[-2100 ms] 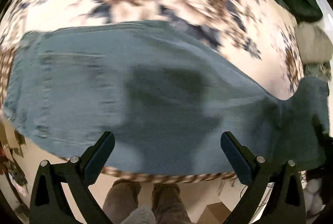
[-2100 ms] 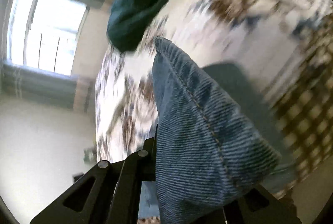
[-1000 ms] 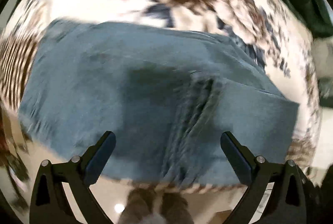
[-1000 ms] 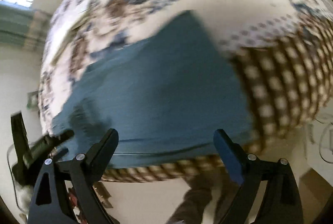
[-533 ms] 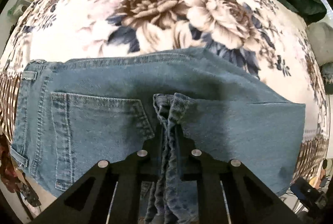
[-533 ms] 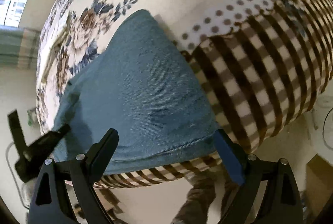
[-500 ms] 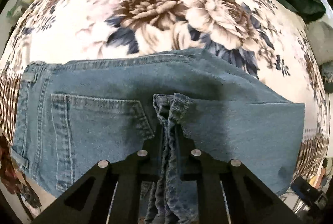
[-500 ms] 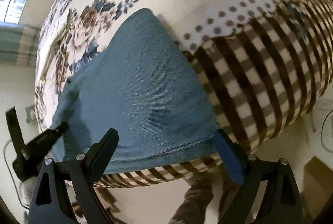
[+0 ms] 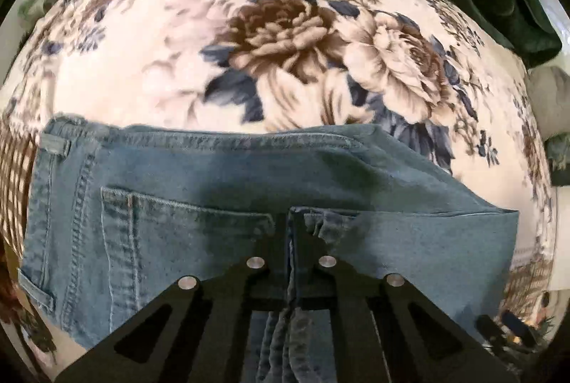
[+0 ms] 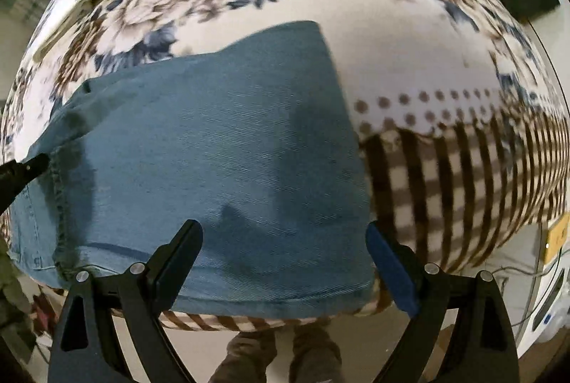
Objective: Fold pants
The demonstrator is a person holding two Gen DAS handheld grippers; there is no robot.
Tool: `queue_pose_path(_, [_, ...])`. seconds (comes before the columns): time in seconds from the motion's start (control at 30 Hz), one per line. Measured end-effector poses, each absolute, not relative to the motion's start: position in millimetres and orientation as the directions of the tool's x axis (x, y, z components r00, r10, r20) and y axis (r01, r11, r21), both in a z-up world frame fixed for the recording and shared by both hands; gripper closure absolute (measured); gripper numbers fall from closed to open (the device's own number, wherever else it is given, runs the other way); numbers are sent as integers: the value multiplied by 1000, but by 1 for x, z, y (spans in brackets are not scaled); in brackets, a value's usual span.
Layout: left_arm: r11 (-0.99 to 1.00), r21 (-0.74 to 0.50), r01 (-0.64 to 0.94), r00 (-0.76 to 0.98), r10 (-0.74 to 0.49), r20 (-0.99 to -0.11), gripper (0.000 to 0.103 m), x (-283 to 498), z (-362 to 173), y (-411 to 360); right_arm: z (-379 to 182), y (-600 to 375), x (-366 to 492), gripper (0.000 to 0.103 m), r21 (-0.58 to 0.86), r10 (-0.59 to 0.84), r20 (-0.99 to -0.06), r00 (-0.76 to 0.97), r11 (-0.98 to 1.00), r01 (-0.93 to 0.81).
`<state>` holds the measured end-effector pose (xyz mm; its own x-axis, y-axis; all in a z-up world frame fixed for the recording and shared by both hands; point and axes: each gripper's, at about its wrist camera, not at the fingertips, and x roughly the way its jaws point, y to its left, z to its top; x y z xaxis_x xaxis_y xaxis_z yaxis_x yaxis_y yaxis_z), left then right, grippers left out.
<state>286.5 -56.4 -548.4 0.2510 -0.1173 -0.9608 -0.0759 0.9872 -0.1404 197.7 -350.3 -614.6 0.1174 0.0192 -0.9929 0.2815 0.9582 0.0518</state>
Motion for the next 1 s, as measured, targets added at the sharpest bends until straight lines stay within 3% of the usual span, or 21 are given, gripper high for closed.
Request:
queue_pose_path(0.1, [988, -133, -74, 268, -109, -957, 100, 275, -540, -52, -612, -337, 200, 8, 61, 32, -993, 117, 964, 260])
queue_pose_path(0.17, [985, -133, -110, 269, -99, -958, 90, 265, -537, -46, -609, -326, 202, 8, 67, 41, -993, 113, 969, 240])
queue_pose_path(0.23, [968, -190, -163, 259, -143, -955, 37, 254, -537, -35, -606, -316, 203, 8, 80, 57, -993, 106, 971, 226])
queue_pose_path(0.27, [951, -239, -194, 257, -186, -948, 27, 248, -538, -28, -605, -310, 204, 8, 91, 70, -992, 101, 971, 219])
queue_pose_path(0.3, [920, -303, -248, 256, -239, -937, 23, 237, -538, -17, -603, -303, 205, 8, 102, 84, -992, 96, 972, 211])
queue_pose_path(0.47, [762, -460, -456, 311, -348, -885, 23, 186, -535, 34, -597, -268, 211, 8, 126, 116, -990, 80, 982, 139])
queue_pose_path(0.63, [565, -520, -640, 417, -313, -853, 23, 146, -544, 103, -603, -240, 225, 8, 170, 165, -985, 49, 977, 128])
queue_pose_path(0.83, [410, -541, -734, 474, -262, -841, 24, 143, -579, 156, -610, -218, 242, 9, 184, 178, -983, 50, 972, 144])
queue_pose_path(1.0, [344, -584, -735, 504, -299, -810, 25, 160, -611, 172, -616, -205, 253, 10, 176, 172, -984, 42, 974, 140])
